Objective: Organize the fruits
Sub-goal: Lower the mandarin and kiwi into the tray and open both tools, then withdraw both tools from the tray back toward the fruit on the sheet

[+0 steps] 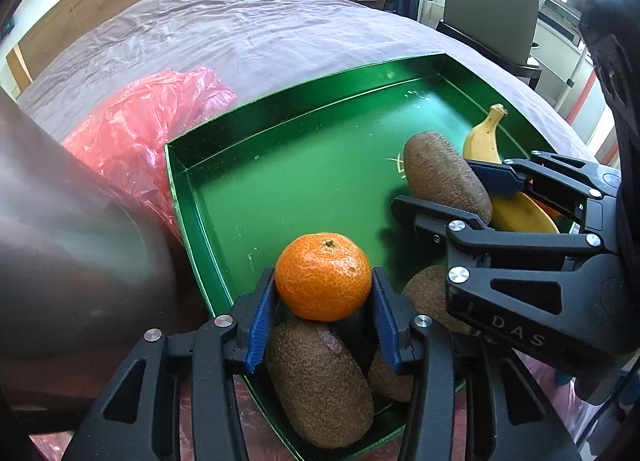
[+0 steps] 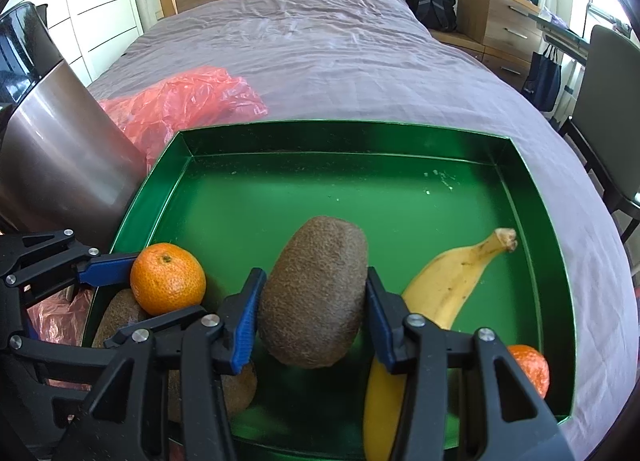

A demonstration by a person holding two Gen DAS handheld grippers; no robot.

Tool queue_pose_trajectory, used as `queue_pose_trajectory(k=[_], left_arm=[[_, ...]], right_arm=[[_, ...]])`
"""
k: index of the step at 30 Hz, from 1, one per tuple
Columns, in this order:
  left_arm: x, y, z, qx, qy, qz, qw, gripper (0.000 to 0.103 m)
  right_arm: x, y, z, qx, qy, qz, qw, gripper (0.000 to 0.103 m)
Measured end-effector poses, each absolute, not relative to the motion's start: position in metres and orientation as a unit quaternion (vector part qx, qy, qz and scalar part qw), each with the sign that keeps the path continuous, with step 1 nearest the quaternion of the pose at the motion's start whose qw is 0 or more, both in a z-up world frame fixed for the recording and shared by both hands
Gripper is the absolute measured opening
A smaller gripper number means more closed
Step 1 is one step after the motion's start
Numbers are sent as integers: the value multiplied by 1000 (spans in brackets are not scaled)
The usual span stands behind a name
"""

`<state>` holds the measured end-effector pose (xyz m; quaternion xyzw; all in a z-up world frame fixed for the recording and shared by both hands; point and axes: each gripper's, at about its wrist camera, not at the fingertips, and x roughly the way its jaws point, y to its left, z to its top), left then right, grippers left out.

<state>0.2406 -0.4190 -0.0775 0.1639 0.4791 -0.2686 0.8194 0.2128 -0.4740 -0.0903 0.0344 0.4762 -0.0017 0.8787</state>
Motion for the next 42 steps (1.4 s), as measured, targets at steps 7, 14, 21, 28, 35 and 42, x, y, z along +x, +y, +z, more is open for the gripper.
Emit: queue_pose_trajectory(k=[7,14,21,28,35,42], left_arm=[[222,-417,-55,173,468,-275,822,53],[183,-405,-10,177,441,-294,829,54],[137,-358,49,163,396,-298,853,58],[102,-262,69,131,386,-252,877,62],[84,-170,69,116,385,-179,898,62],[59,-87,74,99,369,-124,916,63]], right_arm=[[200,-486,-68,48,469,-25,882,60],[167,-494,-21,56,445,-54,892,61],[122,-486,44,57,404,-72,910,67],[77,-454,89,39,376,-58,924,73],[48,-408,100,36,371,-26,928,74],[27,-364,98,26,374,2,927,74]])
